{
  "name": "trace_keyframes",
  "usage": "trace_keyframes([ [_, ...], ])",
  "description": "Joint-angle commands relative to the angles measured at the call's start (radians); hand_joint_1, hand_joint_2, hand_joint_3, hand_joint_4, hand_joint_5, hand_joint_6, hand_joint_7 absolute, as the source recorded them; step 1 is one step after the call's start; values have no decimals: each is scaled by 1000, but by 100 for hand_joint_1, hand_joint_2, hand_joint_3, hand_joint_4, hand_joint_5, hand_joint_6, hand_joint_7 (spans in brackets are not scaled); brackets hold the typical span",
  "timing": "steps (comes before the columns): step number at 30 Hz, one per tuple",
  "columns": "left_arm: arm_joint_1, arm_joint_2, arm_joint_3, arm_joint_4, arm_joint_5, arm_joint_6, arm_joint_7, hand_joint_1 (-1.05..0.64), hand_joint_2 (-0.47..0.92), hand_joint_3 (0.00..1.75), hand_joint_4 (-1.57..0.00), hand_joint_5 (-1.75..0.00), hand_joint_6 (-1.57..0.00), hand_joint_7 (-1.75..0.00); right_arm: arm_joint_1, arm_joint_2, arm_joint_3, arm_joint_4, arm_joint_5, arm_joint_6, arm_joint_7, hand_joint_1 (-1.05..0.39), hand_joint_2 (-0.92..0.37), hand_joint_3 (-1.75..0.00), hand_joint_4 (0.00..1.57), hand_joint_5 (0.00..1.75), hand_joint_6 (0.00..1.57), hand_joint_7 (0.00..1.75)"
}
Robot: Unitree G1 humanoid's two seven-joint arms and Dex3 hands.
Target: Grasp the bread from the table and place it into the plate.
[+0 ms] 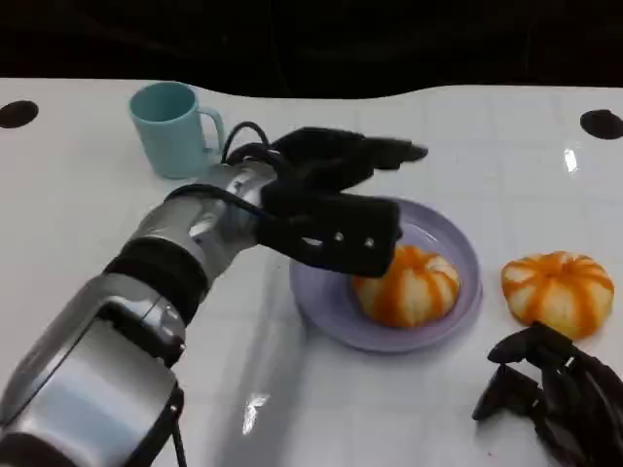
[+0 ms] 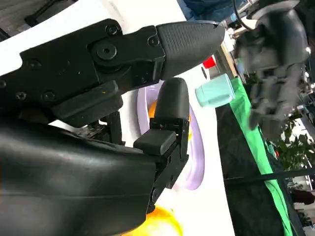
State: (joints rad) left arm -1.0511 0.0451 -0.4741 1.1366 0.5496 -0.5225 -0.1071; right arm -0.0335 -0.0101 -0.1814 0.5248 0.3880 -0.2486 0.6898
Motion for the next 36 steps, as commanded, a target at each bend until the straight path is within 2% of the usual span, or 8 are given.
trace_keyframes([
  [1,104,30,151,-61,-200,-77,-75,-88,92,61,-30,-29,-38,-9,5,-11,-8,5,5,-8,-1,-53,-92,-27,63,153,56,125],
  [10,322,-29,395,-249,-636,-67,-370,-79,92,57,-48,-43,-45,-9,8,-14,-7,0,2,-7,-7,-53,-92,-29,63,154,56,125],
  [13,421,-57,470,-393,-816,74,-463,-72,92,52,-59,-54,-54,-12,8,-14,-9,0,8,-3,-2,-52,-92,-28,63,154,55,126],
  [17,531,-66,522,-588,-954,270,-486,-66,92,52,-69,-75,-73,-16,9,-13,-8,-1,2,-6,-10,-54,-92,-27,63,154,56,126],
  [20,604,-56,546,-724,-1036,434,-477,-59,92,53,-75,-101,-87,-26,7,-11,-7,3,5,-6,-5,-54,-92,-27,63,154,56,125],
  [24,744,-24,558,-883,-1075,566,-473,-55,92,57,-62,-151,-70,-90,5,-12,-4,-2,5,3,-5,-54,-92,-26,61,154,55,124],
  [27,800,-31,570,-961,-1100,644,-439,-54,92,54,-62,-166,-63,-118,4,-14,-2,-2,-2,1,-9,-55,-92,-26,61,154,56,123],
  [36,813,-38,580,-1000,-1098,688,-427,-54,92,53,-61,-168,-61,-125,4,-14,-1,-2,-2,1,-9,-55,-92,-26,61,154,56,123],
])
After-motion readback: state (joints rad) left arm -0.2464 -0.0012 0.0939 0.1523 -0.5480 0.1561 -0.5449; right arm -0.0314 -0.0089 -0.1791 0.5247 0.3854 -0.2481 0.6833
